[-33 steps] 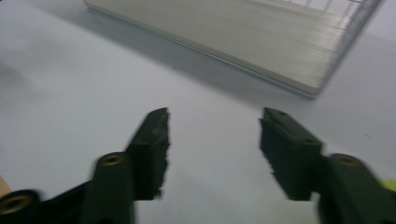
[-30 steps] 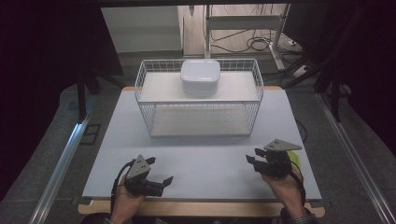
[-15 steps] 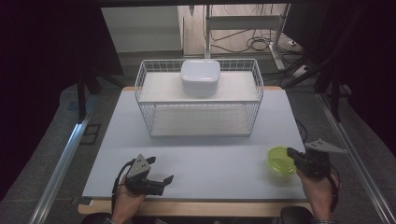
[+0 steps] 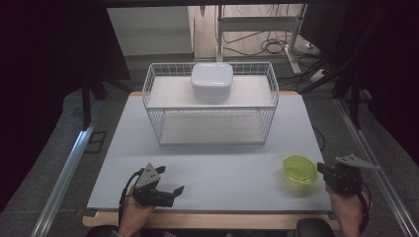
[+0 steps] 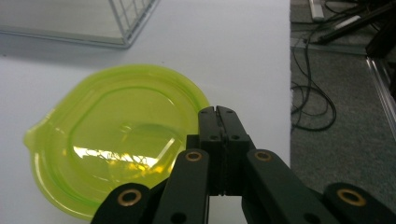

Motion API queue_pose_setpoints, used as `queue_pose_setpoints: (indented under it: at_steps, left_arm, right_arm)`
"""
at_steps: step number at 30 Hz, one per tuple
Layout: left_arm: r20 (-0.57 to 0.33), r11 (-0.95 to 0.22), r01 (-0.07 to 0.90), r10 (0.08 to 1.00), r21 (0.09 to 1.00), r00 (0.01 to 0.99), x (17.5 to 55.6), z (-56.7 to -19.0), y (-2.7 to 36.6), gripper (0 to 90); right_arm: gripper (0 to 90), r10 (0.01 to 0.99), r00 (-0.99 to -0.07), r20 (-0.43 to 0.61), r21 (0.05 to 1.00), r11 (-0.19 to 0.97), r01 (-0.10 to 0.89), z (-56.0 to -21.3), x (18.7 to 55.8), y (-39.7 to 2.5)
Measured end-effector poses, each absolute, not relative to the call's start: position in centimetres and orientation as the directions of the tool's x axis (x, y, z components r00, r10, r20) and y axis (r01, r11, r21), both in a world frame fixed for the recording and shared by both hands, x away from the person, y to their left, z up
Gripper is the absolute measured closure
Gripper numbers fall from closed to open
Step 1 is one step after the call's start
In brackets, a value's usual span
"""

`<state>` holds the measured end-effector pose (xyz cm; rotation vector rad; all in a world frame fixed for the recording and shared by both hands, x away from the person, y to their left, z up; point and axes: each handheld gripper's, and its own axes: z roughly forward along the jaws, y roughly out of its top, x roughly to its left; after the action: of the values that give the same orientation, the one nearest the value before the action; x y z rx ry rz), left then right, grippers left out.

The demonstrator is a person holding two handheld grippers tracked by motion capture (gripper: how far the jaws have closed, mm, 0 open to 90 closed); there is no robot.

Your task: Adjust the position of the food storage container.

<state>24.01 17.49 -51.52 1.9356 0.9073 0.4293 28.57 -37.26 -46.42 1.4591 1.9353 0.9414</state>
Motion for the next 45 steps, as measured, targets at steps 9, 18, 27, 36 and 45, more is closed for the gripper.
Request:
queue_pose_setpoints:
  at_steps: [9,18,27,36,45]
  left_arm:
    - [-0.06,-0.312,0.422,0.741,0.851,0.669,24.1,-51.7,17.3,4.5]
    - [-0.063,-0.312,0.424,0.739,0.85,0.67,24.0,-51.7,17.3,4.5]
    - [-0.062,-0.316,0.427,0.74,0.848,0.67,24.1,-51.7,17.2,4.5]
    - [-0.061,-0.322,0.429,0.737,0.844,0.673,24.1,-51.8,17.0,4.5]
    - [-0.056,-0.33,0.429,0.736,0.841,0.675,24.2,-51.9,16.9,4.6]
  right_arm:
    - [89.6,0.958,-0.287,-0.012,0.772,0.191,0.606,-47.1,28.3,-37.3]
    - [89.5,0.943,-0.331,-0.016,0.757,0.228,0.613,-47.5,28.5,-35.9]
    - [89.5,0.93,-0.368,-0.015,0.747,0.256,0.614,-47.9,29.0,-34.7]
    - [89.4,0.926,-0.379,-0.01,0.74,0.261,0.619,-48.1,30.0,-33.9]
    - [89.4,0.918,-0.397,-0.012,0.735,0.277,0.619,-48.2,30.9,-33.1]
